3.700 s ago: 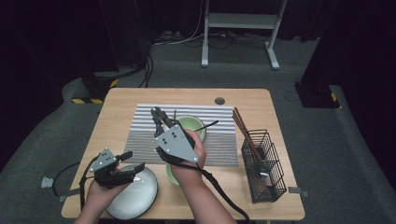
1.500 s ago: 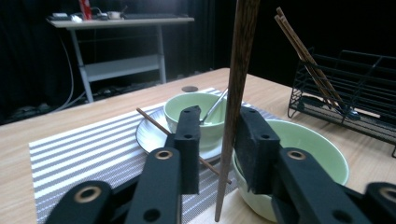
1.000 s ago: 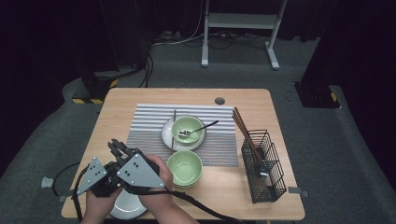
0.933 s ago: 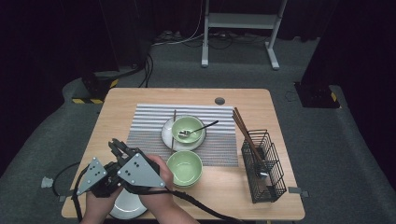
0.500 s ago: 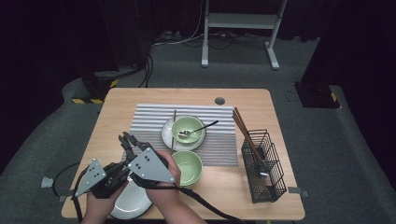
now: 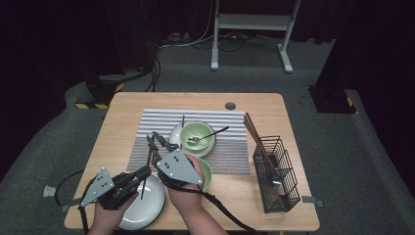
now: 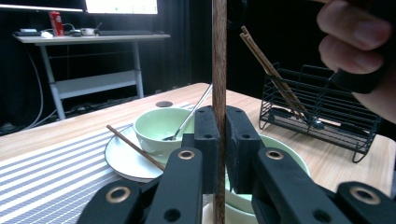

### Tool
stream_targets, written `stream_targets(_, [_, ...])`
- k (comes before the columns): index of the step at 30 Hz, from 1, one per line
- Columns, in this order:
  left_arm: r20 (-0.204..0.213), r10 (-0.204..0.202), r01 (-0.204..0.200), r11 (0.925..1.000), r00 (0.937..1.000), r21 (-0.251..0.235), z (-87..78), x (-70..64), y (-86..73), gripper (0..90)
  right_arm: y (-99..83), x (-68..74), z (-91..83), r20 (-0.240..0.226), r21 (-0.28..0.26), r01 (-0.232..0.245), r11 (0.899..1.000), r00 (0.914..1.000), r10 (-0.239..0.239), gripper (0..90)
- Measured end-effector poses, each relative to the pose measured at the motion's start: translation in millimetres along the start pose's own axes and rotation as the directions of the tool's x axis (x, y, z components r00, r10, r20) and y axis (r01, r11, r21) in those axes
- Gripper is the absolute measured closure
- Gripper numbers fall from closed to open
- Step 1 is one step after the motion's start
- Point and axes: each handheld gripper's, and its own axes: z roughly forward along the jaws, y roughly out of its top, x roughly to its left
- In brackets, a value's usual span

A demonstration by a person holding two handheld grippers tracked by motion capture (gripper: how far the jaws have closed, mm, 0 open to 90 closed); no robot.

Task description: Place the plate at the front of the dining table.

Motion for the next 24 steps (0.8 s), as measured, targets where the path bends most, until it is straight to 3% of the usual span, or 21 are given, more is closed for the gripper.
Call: stream_targets(24, [0.022,-0.002,0.002,1.0000,0.9998,0.002,2.4,-2.6,-1.2,83.7,-20.7,-24.6,-5.3,0.067,0.051,-0.023,0.998,0.9976,0.019,74.5])
